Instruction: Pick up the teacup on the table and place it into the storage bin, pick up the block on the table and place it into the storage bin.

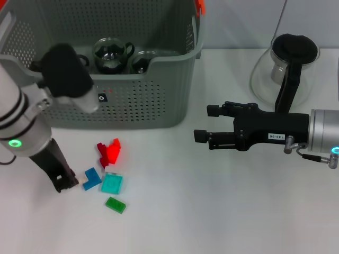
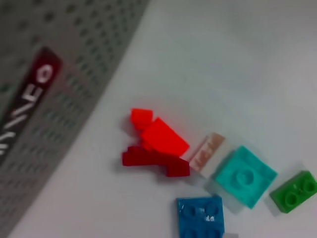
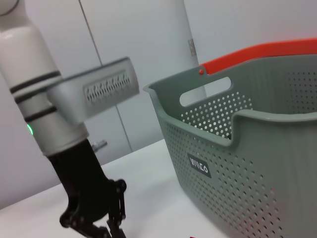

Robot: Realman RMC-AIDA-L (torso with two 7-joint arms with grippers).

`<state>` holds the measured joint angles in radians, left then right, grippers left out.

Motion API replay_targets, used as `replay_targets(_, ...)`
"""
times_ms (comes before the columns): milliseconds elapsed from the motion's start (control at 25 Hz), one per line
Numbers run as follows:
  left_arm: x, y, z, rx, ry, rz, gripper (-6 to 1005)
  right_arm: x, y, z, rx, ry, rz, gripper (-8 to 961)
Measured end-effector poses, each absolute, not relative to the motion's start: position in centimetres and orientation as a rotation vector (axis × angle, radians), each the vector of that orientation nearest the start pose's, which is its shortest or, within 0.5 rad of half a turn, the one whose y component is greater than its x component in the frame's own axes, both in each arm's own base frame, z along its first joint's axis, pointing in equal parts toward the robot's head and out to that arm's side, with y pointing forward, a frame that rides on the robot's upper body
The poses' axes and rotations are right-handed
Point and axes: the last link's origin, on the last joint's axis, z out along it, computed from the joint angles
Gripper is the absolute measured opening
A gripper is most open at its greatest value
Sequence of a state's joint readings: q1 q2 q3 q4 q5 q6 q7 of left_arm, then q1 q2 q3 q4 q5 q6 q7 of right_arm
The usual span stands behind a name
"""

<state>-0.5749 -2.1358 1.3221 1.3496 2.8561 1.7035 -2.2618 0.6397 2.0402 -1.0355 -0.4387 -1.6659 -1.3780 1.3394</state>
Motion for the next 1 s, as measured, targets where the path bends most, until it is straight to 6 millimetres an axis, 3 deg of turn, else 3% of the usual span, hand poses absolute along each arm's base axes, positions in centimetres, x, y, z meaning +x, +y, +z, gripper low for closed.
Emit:
replay_targets(280,-19.2,33.1,2.3,-2.689,-0.704,0.677,114,22.5,35.4,-4.1,-2.772,0.616,0.782,915)
replay_targets(320,-17.9,33.2,3.1,-2.709,-0.675,0.551,114,22.5,35.5,-4.0,-2.771,0.615,0.782,915)
replay_targets(440,-16.4,33.6,4.5,-2.708,-0.65,0.412,115,22.5,35.5,-4.0,-2.77,0.616,0.782,915)
replay_targets(560,-14.5,34.3,7.2,-2.674,-0.618,0.228,117,22.5,35.5,-3.9,-2.767,0.622,0.79,915)
replay_targets(680,-13.1,35.6,10.9,-2.592,-0.587,0.069,118,22.4,35.5,-3.6,-2.765,0.619,0.802,915)
replay_targets(800,-12.9,37.9,13.2,-2.504,-0.589,-0.003,119,22.3,35.6,-3.4,-2.761,0.612,0.81,915)
replay_targets(1000,-14.2,42.4,13.3,-2.371,-0.656,-0.077,121,22.1,35.8,-3.3,-2.763,0.604,0.812,915)
